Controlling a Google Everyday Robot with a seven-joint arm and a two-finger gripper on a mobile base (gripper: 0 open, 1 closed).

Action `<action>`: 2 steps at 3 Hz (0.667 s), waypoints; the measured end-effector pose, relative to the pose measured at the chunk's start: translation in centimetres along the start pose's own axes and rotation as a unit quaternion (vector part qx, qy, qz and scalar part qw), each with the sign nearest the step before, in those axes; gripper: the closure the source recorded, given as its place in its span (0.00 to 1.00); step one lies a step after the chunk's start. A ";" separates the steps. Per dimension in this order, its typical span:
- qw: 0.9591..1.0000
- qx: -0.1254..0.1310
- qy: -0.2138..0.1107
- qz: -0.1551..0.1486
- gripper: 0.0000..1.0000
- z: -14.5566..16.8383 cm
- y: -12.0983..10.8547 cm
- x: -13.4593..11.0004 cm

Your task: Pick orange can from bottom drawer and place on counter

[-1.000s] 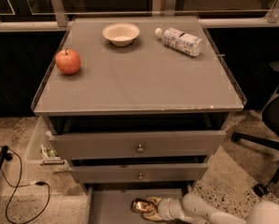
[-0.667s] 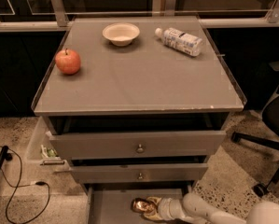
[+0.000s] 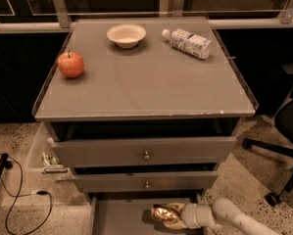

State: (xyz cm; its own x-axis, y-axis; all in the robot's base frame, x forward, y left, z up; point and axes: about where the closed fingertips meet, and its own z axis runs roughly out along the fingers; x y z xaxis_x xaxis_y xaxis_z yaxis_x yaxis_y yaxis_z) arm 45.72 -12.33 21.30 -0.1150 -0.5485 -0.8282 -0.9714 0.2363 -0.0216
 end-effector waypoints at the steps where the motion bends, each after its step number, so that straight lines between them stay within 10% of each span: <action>1: 0.999 0.017 -0.012 -0.030 1.00 -8.2 -0.5 -3.4; 2: 0.999 0.016 -0.012 -0.030 1.00 -8.2 -0.5 -3.4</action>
Offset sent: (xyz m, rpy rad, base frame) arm -0.0078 -0.0346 0.0572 0.0127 -0.0548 0.0080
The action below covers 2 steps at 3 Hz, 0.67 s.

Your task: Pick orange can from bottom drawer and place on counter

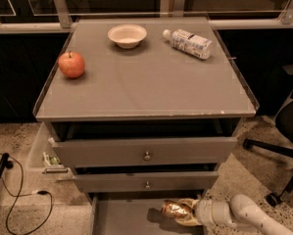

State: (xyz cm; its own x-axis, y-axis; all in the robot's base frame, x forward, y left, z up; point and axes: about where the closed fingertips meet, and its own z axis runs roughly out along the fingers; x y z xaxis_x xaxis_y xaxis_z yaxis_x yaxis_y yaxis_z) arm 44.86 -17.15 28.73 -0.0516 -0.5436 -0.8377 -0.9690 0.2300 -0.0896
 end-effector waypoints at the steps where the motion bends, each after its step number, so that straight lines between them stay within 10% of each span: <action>1: 1.000 0.007 -0.009 -0.025 1.00 -2.2 1.4 -2.2; 2: 0.993 0.014 -0.042 -0.106 1.00 -7.6 4.8 -9.0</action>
Offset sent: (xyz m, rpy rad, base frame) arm -0.1171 -0.0066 0.2241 0.0582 -0.4176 0.2012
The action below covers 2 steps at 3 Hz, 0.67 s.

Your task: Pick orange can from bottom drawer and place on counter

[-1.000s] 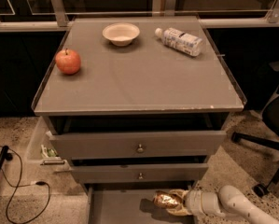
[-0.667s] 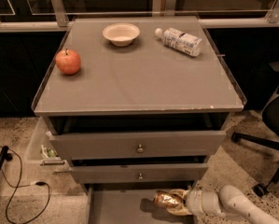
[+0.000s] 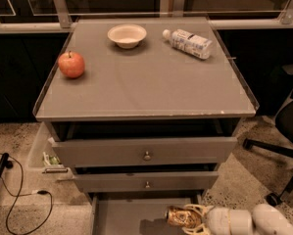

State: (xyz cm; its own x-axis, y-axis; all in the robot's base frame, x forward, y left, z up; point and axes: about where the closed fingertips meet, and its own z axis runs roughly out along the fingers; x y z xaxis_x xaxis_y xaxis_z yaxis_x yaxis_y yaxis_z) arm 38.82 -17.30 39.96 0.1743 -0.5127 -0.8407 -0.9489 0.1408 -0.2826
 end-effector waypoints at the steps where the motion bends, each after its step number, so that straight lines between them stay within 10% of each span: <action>1: 0.998 -0.002 -0.018 -0.064 1.00 -4.1 0.2 -6.6; 2: 0.994 0.003 -0.013 -0.106 1.00 -8.2 -2.6 -12.4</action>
Offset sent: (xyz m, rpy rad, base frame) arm -0.0083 -0.0279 0.2507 -0.0839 -0.2813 0.1226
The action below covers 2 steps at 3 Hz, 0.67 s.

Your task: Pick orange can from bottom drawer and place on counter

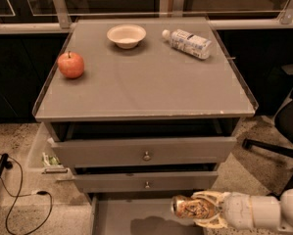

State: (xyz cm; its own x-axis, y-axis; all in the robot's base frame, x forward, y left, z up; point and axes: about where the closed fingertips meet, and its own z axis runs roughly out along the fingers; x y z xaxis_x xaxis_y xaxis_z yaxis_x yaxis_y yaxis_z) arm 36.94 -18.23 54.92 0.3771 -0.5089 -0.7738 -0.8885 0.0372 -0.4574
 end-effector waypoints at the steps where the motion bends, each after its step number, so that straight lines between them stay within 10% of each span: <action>1: 0.999 0.004 0.030 -0.044 1.00 -3.0 -4.6 -6.1; 2: 0.999 0.004 0.030 -0.044 1.00 -3.0 -4.6 -6.1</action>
Offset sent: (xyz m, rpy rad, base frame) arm 0.0076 0.0022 0.0604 -0.0418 -0.0538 -0.0005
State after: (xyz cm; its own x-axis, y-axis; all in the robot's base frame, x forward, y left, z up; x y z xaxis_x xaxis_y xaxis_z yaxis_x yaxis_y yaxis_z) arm 37.99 -17.89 63.05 0.4367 -0.5617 -0.7027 -0.8505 -0.0033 -0.5260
